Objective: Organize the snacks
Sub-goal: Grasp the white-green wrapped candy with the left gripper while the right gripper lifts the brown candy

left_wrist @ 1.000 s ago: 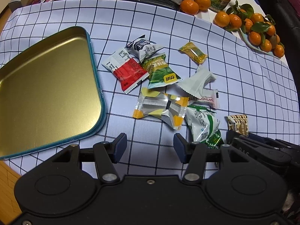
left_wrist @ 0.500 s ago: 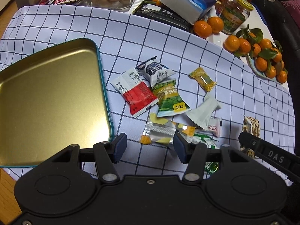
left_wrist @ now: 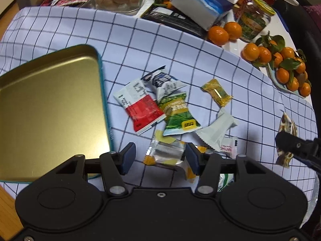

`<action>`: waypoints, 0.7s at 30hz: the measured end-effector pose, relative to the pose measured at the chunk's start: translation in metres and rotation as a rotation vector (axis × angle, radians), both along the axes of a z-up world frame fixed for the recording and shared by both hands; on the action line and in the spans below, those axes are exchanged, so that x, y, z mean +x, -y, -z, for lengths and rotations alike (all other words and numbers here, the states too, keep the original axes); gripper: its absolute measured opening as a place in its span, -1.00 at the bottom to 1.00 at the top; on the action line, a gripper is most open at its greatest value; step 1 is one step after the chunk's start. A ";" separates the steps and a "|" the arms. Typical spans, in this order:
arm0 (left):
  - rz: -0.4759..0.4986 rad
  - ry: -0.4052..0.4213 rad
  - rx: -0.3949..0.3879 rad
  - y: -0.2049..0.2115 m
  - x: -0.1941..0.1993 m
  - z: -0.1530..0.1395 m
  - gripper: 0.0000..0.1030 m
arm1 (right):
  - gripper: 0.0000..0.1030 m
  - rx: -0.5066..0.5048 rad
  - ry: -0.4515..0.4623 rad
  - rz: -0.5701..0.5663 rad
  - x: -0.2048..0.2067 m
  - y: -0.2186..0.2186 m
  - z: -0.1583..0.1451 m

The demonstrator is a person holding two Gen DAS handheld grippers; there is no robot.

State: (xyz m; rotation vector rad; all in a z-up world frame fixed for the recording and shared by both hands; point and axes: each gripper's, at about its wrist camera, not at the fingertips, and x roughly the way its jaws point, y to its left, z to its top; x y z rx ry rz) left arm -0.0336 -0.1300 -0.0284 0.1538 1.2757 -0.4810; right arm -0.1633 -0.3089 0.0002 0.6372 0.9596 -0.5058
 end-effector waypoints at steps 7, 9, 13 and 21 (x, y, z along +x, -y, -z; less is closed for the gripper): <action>0.016 -0.011 -0.008 0.013 -0.017 0.004 0.16 | -0.34 -0.050 -0.010 0.026 -0.005 0.005 -0.002; 0.049 -0.002 -0.017 0.019 -0.027 0.001 0.16 | -0.34 -0.040 -0.004 0.034 -0.008 0.008 -0.002; 0.157 0.044 -0.021 0.033 -0.054 -0.006 0.16 | -0.34 -0.029 -0.011 0.060 -0.013 0.015 0.001; 0.190 0.008 -0.009 0.061 -0.069 0.008 0.16 | -0.34 -0.037 -0.008 0.076 -0.014 0.018 0.001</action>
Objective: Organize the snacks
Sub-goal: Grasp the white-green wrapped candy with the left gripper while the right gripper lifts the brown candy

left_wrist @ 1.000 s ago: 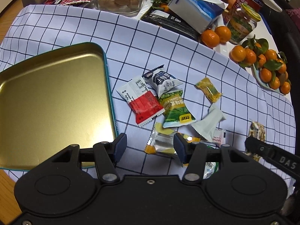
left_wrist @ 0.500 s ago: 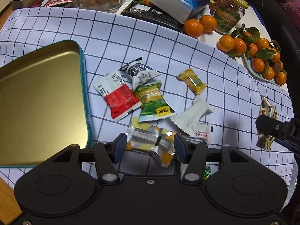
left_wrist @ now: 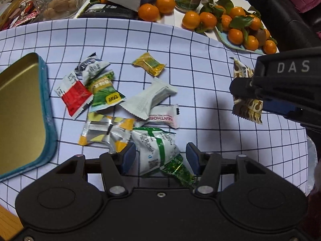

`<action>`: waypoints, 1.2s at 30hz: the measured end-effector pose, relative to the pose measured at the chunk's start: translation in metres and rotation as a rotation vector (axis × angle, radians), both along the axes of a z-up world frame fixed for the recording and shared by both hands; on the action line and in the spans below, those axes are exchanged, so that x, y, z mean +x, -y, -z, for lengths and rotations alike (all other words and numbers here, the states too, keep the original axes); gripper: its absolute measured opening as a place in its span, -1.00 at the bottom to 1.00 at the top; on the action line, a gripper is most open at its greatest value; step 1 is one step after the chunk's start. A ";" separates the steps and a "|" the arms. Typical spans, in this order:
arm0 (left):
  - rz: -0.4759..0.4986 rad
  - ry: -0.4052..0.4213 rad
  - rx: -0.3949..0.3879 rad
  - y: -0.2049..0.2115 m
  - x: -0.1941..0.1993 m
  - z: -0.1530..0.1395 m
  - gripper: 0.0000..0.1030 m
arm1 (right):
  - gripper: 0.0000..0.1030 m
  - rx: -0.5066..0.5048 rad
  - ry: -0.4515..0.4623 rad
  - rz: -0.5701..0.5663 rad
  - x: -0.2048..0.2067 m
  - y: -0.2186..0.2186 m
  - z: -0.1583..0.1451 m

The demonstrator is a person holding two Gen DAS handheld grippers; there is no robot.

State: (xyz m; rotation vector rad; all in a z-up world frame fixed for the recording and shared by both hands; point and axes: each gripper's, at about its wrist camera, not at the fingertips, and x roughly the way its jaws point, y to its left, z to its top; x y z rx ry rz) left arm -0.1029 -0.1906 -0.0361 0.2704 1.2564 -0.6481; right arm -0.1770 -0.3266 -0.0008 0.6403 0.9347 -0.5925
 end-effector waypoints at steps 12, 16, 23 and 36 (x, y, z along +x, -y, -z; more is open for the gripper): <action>-0.080 0.004 0.041 0.016 0.003 0.010 0.16 | -0.34 -0.009 -0.015 0.013 -0.007 0.002 0.002; -0.103 -0.013 0.068 0.012 0.003 0.014 0.16 | -0.34 -0.016 -0.017 0.011 -0.009 0.001 0.000; -0.131 -0.041 0.081 0.010 0.007 0.021 0.17 | -0.34 -0.012 -0.009 0.021 -0.010 0.000 -0.001; -0.144 -0.074 0.038 0.007 0.007 0.023 0.02 | -0.33 0.002 0.009 0.024 -0.001 -0.004 -0.005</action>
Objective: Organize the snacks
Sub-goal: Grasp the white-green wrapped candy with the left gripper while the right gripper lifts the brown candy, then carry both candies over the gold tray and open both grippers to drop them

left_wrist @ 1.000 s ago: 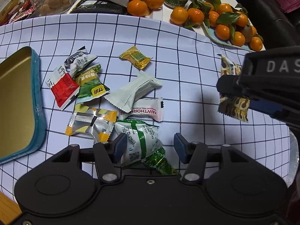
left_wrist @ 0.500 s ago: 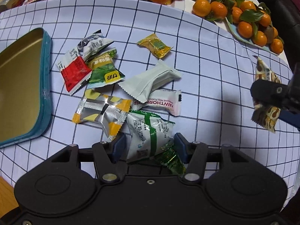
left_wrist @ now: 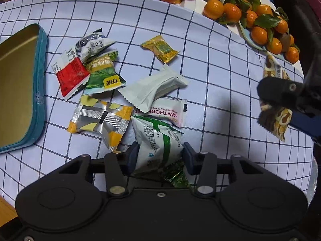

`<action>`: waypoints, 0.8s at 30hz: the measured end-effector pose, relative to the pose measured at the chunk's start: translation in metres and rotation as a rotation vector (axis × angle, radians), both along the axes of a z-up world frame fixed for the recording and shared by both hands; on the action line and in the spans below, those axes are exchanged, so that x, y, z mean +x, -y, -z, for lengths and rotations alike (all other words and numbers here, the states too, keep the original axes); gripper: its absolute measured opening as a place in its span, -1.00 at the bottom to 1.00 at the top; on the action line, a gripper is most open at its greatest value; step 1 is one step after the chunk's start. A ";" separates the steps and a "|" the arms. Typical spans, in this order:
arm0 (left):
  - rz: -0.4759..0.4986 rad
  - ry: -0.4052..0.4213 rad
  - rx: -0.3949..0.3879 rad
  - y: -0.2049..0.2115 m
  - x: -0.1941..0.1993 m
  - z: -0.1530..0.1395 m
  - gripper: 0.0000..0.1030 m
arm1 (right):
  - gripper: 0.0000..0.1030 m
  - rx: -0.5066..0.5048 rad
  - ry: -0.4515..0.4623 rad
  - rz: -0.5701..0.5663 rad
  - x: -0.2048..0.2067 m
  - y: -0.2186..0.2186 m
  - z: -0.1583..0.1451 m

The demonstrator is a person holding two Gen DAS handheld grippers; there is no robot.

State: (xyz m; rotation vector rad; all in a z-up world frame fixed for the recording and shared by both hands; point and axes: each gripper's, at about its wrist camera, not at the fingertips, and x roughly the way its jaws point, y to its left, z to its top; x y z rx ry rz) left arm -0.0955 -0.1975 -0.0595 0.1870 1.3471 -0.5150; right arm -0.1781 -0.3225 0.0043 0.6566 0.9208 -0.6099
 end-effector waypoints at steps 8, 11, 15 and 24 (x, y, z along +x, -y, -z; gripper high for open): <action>-0.068 0.111 -0.028 -0.017 0.011 -0.046 0.02 | -0.33 0.015 -0.041 0.095 -0.008 0.016 0.003; -0.116 0.148 -0.025 -0.022 0.025 -0.056 0.02 | -0.34 0.025 -0.071 0.102 -0.003 0.014 0.008; -0.147 0.190 0.001 -0.027 0.045 -0.062 0.02 | -0.33 0.025 -0.115 0.065 0.010 0.003 0.014; -0.274 0.204 0.049 -0.076 0.084 -0.055 0.02 | -0.34 0.010 -0.156 -0.059 0.051 -0.034 0.018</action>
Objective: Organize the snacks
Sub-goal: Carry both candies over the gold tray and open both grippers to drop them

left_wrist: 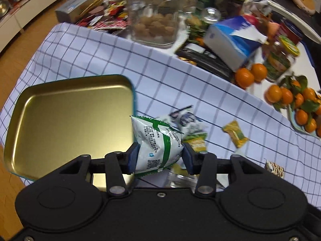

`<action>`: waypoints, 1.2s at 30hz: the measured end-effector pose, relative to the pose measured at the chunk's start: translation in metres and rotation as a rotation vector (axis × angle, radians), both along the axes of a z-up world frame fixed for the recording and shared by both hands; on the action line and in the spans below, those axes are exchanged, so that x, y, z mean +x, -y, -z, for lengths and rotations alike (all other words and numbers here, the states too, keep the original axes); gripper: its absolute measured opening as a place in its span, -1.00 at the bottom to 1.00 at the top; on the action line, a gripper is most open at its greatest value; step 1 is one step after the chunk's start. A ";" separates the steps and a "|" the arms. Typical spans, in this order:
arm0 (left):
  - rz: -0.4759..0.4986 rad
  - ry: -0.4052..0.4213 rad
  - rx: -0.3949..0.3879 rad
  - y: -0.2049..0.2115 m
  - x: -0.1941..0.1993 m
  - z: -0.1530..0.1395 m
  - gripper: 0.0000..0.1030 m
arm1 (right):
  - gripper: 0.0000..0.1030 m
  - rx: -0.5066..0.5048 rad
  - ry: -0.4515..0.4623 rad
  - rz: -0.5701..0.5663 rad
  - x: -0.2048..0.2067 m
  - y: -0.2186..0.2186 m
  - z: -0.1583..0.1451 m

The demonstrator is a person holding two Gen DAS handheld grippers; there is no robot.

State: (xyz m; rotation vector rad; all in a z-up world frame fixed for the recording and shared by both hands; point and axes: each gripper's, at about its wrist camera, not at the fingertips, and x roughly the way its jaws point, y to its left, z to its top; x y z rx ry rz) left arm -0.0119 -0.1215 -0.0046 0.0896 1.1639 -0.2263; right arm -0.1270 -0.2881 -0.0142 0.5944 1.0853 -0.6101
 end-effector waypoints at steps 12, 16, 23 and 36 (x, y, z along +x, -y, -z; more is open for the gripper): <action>-0.164 -0.024 0.029 -0.071 0.052 0.000 0.03 | -0.34 -0.036 0.006 -0.145 0.044 -0.059 0.003; -0.207 -0.043 0.062 -0.088 0.062 0.007 0.03 | -0.34 -0.029 0.014 -0.185 0.057 -0.074 0.003; -0.241 -0.080 0.094 -0.113 0.073 0.020 0.03 | -0.34 0.002 0.052 -0.277 0.080 -0.108 -0.002; -0.300 -0.143 0.086 -0.146 0.086 0.031 0.03 | -0.33 0.030 0.057 -0.479 0.114 -0.178 0.002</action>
